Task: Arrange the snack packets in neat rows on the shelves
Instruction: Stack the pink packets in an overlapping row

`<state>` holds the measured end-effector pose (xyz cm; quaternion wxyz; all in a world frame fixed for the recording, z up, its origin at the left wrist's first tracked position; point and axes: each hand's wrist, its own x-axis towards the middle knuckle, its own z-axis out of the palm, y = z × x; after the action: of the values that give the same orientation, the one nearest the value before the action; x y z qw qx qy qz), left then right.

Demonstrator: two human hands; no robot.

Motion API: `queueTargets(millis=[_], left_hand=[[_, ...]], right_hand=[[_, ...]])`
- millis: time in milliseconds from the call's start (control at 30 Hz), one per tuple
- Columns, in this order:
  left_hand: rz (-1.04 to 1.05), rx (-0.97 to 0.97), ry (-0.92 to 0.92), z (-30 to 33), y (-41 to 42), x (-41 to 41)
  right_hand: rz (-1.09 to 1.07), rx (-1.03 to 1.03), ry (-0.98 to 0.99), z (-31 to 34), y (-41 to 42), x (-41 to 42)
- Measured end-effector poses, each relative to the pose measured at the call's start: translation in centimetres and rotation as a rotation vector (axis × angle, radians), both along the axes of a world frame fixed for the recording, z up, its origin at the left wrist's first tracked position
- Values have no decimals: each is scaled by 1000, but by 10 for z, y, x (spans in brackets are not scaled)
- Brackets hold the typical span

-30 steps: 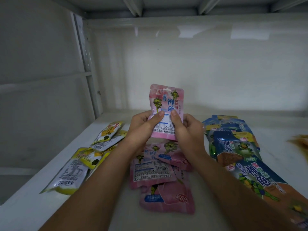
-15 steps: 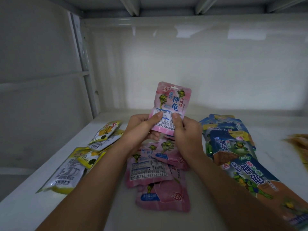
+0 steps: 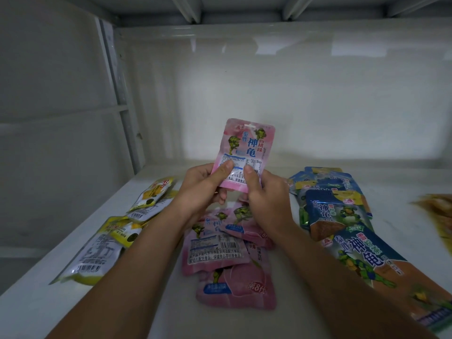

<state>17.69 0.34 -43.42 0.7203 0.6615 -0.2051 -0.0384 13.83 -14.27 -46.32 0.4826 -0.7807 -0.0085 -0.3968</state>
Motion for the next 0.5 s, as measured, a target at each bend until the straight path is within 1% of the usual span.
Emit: queueTargets(millis=[133,233,367,500], left_hand=[[-41,-50,35,1,-4,-2],[-70,-73,54,1,-3,-2],[-51,-62,-8,-2,-3,0],[-1,-59,1,-2,-4,1]], right_hand=[[-30,-44,-35,2,4,0],[5,14,-40,2,3,1],[129,126,-67,3,5,-4],[176,134,-47,0,6,0]])
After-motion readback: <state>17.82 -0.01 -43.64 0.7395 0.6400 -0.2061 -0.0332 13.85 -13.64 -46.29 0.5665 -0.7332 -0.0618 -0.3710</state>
